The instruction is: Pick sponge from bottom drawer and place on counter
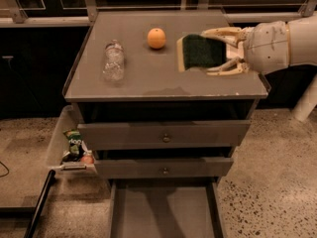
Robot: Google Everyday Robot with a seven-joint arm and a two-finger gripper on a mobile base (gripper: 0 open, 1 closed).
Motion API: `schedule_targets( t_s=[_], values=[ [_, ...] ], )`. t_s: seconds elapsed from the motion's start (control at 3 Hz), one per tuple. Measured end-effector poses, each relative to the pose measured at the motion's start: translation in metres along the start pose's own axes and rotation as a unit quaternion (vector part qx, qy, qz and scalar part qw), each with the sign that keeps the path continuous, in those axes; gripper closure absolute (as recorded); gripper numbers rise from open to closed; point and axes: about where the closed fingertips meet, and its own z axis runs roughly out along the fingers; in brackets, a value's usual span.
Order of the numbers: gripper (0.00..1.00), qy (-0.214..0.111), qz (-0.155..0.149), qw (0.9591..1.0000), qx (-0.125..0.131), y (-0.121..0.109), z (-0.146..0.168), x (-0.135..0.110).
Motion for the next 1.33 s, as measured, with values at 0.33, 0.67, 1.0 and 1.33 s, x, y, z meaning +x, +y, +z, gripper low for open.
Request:
schedule_targets(
  t_s=[0.33,0.67,1.0,1.33],
  values=[
    [1.0,0.003,0.031,0.9994,0.016,-0.009,0.017,0.017],
    [1.0,0.021,0.069,0.9971,-0.025,-0.01,0.048,0.045],
    [1.0,0.045,0.106,0.991,-0.068,-0.001,0.075,0.075],
    [1.0,0.059,0.141,0.986,-0.067,0.007,0.085,0.098]
  ],
)
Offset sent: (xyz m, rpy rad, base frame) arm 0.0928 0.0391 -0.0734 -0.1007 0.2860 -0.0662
